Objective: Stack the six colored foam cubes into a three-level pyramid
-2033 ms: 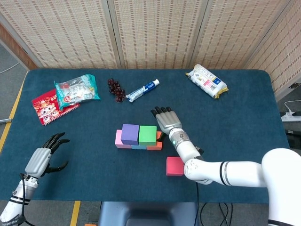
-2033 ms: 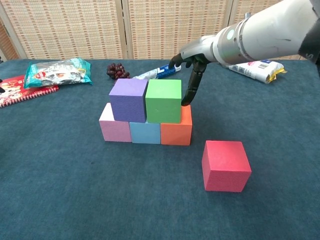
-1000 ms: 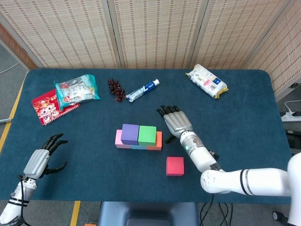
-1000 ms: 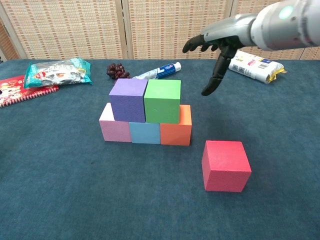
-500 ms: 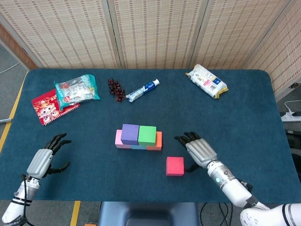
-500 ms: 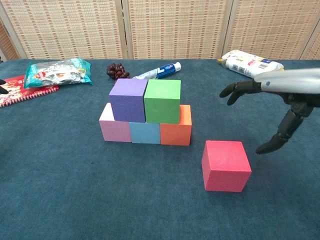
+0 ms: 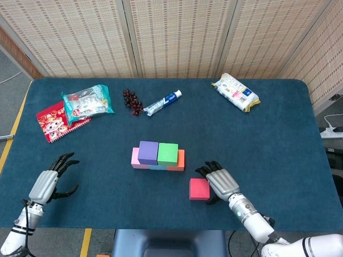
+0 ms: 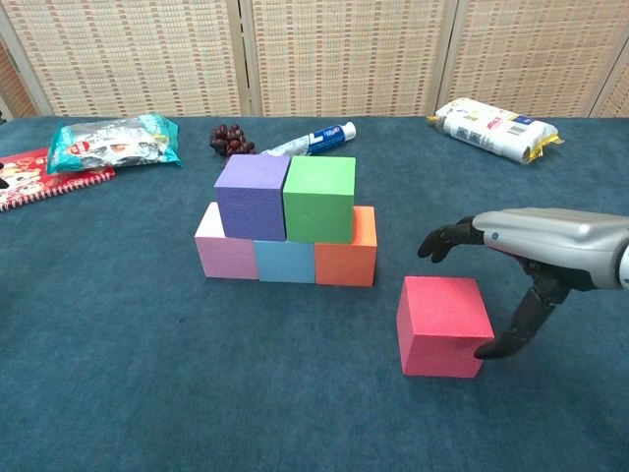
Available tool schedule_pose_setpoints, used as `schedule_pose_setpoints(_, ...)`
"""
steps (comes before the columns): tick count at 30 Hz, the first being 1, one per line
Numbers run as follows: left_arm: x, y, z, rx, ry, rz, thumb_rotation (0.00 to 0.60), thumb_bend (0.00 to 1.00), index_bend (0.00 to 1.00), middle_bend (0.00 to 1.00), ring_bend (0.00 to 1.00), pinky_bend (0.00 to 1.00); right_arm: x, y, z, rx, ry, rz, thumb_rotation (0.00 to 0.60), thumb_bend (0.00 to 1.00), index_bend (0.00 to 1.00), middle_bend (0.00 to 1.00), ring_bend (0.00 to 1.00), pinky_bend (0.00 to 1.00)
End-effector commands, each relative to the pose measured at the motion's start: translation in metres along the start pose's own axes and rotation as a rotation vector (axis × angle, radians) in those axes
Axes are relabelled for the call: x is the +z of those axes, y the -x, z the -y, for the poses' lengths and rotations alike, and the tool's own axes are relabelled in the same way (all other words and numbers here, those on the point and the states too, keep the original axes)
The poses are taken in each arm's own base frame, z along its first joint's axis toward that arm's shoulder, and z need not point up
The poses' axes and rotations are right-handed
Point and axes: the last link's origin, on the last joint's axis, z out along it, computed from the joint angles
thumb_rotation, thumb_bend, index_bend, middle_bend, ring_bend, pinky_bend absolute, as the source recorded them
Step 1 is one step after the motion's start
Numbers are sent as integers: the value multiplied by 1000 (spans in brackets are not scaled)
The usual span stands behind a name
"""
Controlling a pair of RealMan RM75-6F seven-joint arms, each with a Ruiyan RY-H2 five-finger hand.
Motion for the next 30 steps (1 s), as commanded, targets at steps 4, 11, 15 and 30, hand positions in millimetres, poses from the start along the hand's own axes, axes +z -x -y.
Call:
schedule_pose_setpoints(4,-2,0,3,-6,-8,1,600,306,204,38,0,167,7,12,-2,-1,21,-15,600,112,314,297,130,113)
schedule_pose_setpoints(11,-3,-1,5,-10,-12,-3,600,306,201,37,0,165,12,18,0,-51,-12,-15,600,112,344,309,139,113)
schedule_pose_setpoints(15,-4,-2,7,-12,-16,-6,600,305,201,35,0,165,14,17,-1,-53,-8,-43,600,115,465,323,171,117)
schedule_pose_setpoints(30,-7,-4,4,-7,-19,-13,600,305,197,35,0,165,-32,-80,12,4,-99,-168,600,177,620,383,237,173)
